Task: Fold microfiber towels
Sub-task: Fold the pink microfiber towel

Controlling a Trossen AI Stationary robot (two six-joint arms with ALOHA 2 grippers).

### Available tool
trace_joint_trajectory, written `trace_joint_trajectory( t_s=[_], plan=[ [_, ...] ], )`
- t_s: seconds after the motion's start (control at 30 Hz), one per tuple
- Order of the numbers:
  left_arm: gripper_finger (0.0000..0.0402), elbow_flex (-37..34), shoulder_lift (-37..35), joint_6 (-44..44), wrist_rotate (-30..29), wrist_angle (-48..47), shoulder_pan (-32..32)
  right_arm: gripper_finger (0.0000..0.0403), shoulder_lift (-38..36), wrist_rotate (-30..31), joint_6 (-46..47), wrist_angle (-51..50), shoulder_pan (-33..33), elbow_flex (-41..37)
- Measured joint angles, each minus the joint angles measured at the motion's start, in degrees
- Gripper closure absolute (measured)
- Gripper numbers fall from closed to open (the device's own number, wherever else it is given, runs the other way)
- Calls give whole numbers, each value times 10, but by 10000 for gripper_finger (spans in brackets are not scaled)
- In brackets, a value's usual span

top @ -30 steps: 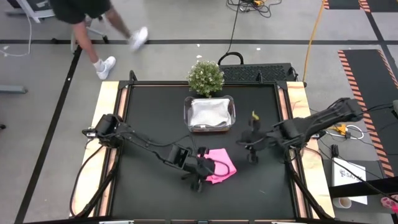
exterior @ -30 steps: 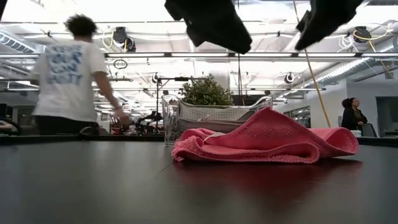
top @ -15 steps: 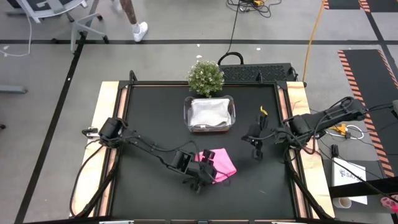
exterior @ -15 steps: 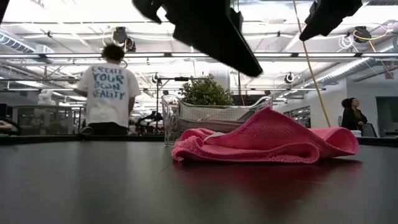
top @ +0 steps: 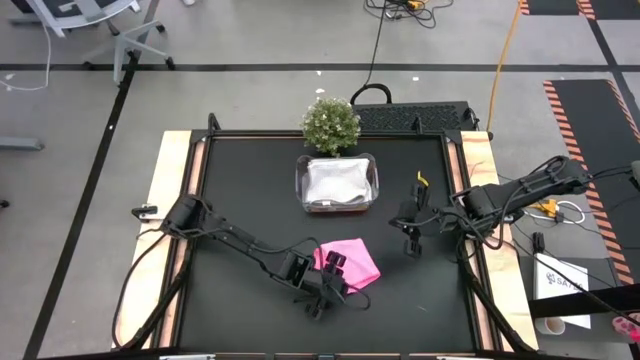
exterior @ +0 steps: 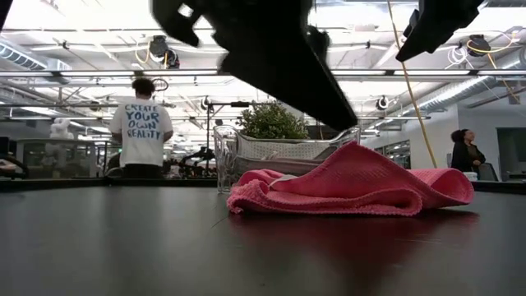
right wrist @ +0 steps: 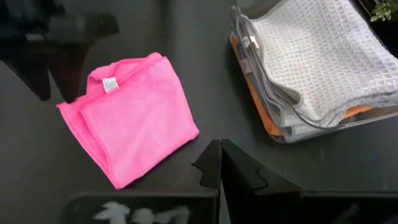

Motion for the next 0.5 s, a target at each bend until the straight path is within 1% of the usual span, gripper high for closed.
trace_joint_trajectory(
  t_s=[0.07,0.17,0.2,0.3,0.33,0.5],
  plan=[
    [210,0,12,-6,8,20,0,403,0,0,8,0,0,0],
    [210,-1,13,-5,10,18,0,403,0,0,10,4,0,0],
    [210,0,13,-2,4,21,0,403,0,-1,10,7,0,0],
    [210,0,15,-2,-45,12,0,403,0,-1,10,12,0,0],
    [210,0,20,-7,-48,10,2,403,0,-2,10,12,0,0],
    [211,0,46,-47,-34,9,8,403,0,-2,10,14,0,0]
  ],
)
